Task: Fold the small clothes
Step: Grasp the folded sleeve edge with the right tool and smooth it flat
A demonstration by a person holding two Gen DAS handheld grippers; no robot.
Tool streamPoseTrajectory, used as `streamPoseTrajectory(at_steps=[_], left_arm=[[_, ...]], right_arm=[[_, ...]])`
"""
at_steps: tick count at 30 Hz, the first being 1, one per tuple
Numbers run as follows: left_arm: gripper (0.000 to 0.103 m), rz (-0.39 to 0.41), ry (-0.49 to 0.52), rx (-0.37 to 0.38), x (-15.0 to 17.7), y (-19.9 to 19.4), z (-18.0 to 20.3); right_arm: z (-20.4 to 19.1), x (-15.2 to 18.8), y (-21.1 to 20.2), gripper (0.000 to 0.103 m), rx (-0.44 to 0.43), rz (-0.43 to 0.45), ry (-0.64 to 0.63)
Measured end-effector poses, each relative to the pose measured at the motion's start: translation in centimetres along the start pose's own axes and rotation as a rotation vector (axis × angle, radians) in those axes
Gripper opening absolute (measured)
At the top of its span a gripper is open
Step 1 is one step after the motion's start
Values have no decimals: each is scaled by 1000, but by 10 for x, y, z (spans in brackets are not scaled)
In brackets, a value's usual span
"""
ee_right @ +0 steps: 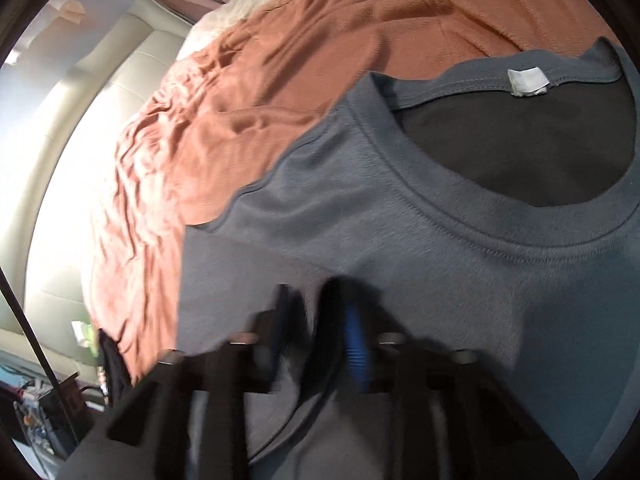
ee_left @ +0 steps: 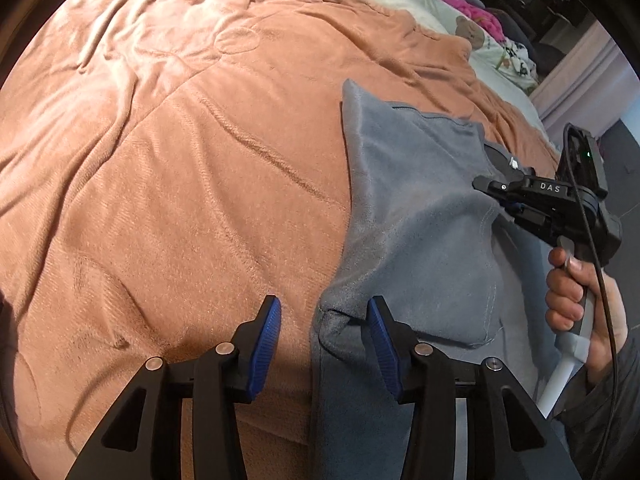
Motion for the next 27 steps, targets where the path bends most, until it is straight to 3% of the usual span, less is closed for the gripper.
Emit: streamPoseTrajectory(at_steps=[9, 15, 19, 20, 22, 23, 24, 27], left_arm=[[40, 1, -2, 29, 6, -7, -4], [40, 10, 0, 43, 9, -21, -4], [40, 22, 14, 31, 5, -29, -2], [40, 21, 14, 31, 5, -29, -2], [40, 20, 15, 34, 5, -30, 0], [40, 19, 16, 35, 5, -29, 0], [40, 17, 19, 31, 5, -28, 1], [40, 24, 20, 11, 4, -26, 2]], right_arm=[[-16, 10, -36, 0, 63, 68, -85], [-11, 18, -45, 1, 155, 79, -71], [-6, 20, -49, 2, 139, 53, -16], [-4, 22, -53, 7, 134, 38, -4], [-6, 24, -58, 28, 121, 33, -6], [-8, 25, -62, 53, 115, 38, -13], [-10, 25, -67, 70, 110, 52, -21], [-15, 29, -80, 71, 100, 80, -50]])
Point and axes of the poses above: each gripper's, at about its wrist camera, not at the fingertips, and y roughly the way its jaws point, z to its right, x to its underside, the point moved 9 cm from there along y, roughly the way its jaws point, and after that the axes turned 6 degrees about -x, right-handed, at the moved point
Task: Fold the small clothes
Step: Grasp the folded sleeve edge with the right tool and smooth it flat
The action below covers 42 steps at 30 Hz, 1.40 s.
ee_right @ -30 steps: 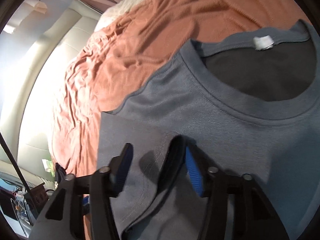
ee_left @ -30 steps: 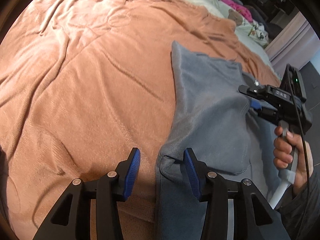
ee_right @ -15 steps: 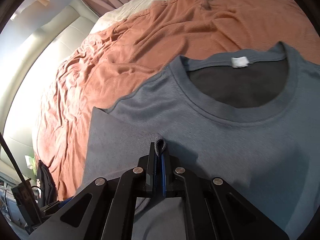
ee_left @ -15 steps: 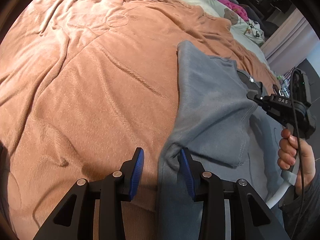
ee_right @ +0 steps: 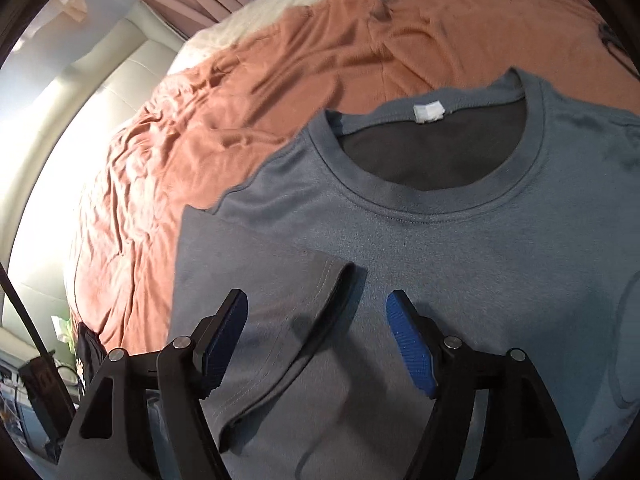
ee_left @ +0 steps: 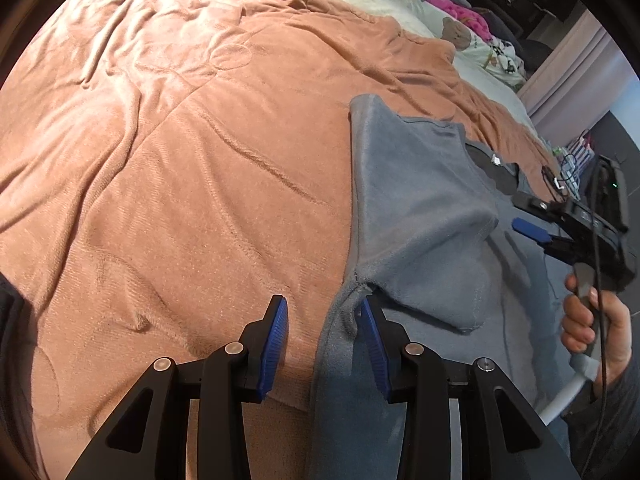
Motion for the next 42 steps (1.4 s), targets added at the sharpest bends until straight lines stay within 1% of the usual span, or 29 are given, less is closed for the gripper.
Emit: streamPoseTrajectory(at_steps=[4, 11, 16, 19, 21, 22, 24, 28, 29, 30, 31, 36, 38, 39, 41, 42], left_arm=[[40, 18, -15, 1, -11, 2, 1], [41, 28, -8, -10, -50, 14, 9], [41, 39, 16, -23, -79, 29, 18], [40, 32, 30, -28, -96, 42, 23], [40, 37, 42, -35, -108, 49, 27], [41, 37, 43, -29, -115, 53, 29], [41, 40, 44, -14, -129, 59, 35], [42, 35, 85, -28, -148, 71, 48], [43, 30, 99, -42, -152, 75, 51], [47, 27, 113, -60, -156, 79, 53], [48, 31, 122, -71, -160, 82, 55], [48, 27, 125, -64, -171, 98, 61], [48, 23, 140, -83, -173, 106, 62], [47, 23, 141, -82, -174, 109, 63], [22, 29, 131, -76, -176, 112, 61], [11, 21, 123, -83, -177, 114, 58]], right_arm=[[-5, 14, -3, 71, -48, -20, -5], [1, 36, -3, 71, -64, -61, -7], [10, 29, 0, 71, -46, -54, -14], [11, 25, 2, 70, -55, -49, -23], [10, 21, 5, 63, -45, -47, -40], [10, 19, 8, 61, -40, -51, -47], [8, 16, 14, 54, -32, -60, -55], [4, 9, 24, 53, -31, -64, -68], [3, 9, 26, 51, -34, -63, -74], [1, 7, 28, 48, -44, -62, -82], [-1, 7, 30, 48, -49, -62, -89], [3, 6, 37, 47, -47, -67, -98], [3, 5, 38, 47, -50, -64, -101], [3, 5, 39, 47, -50, -65, -104], [2, 4, 40, 47, -49, -65, -112], [1, 3, 40, 47, -48, -66, -115]])
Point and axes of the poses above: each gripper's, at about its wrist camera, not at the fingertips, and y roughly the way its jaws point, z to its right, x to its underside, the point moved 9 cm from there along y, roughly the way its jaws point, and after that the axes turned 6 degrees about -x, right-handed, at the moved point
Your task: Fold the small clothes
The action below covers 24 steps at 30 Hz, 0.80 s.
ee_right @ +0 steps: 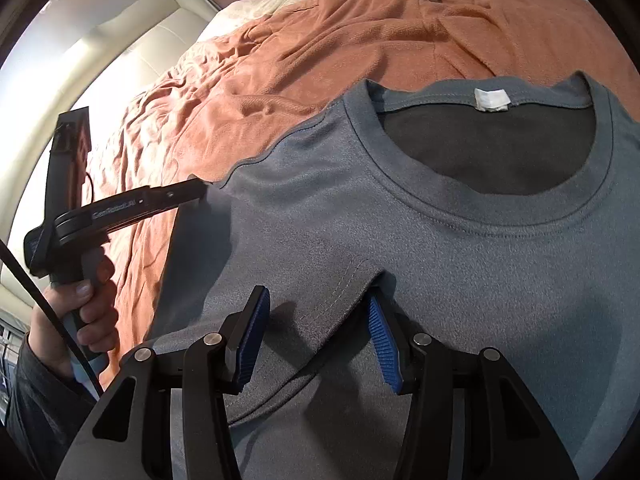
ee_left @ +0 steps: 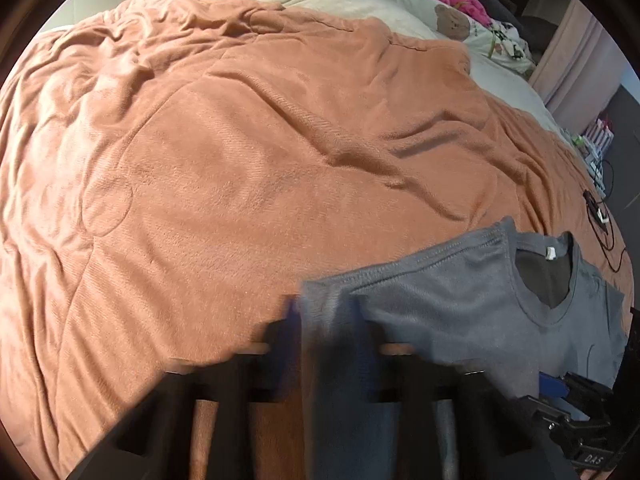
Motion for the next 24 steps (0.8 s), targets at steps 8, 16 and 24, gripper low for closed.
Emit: streamPoseTrajectory(at_steps=[8, 16, 24], left_arm=[[16, -32, -88, -38, 4, 11, -32], [39, -30, -66, -28, 25, -18, -37], [39, -61, -68, 10, 73, -45, -35]], right_arm=[[-4, -2, 4, 47, 21, -9, -19], [-5, 11, -4, 53, -71, -40, 50], [-23, 39, -8, 53, -151, -84, 93]])
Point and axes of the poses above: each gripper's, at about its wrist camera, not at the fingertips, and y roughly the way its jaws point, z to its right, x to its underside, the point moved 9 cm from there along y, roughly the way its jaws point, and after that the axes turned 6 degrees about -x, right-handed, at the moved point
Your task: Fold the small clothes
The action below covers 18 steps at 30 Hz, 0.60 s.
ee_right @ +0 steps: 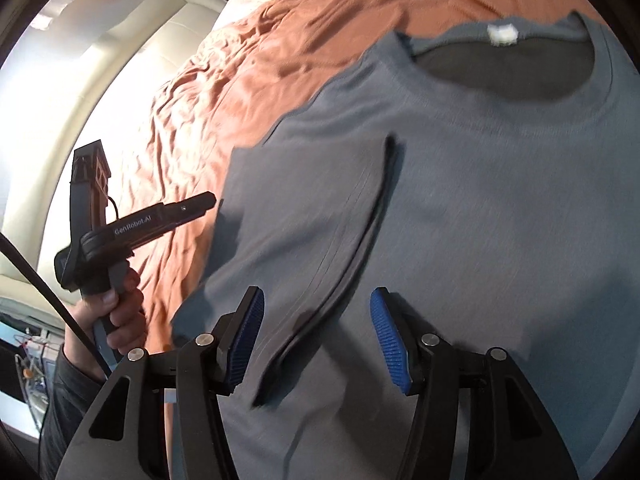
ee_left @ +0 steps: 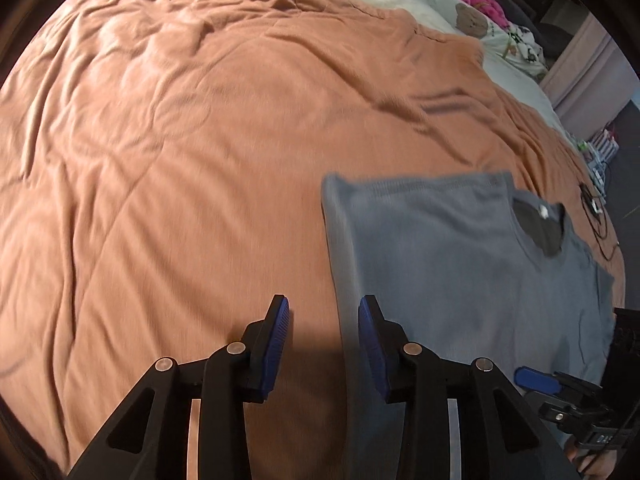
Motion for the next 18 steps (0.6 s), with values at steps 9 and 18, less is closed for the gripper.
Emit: streamPoseTrajectory(at_steps=[9, 18], left_arm=[[39, -67, 28, 51, 54, -17, 7], [39, -94, 56, 19, 83, -26, 5]], right_arm=[[-18, 30, 7, 54, -60, -31, 39], [-35, 43, 25, 44, -50, -46, 24]])
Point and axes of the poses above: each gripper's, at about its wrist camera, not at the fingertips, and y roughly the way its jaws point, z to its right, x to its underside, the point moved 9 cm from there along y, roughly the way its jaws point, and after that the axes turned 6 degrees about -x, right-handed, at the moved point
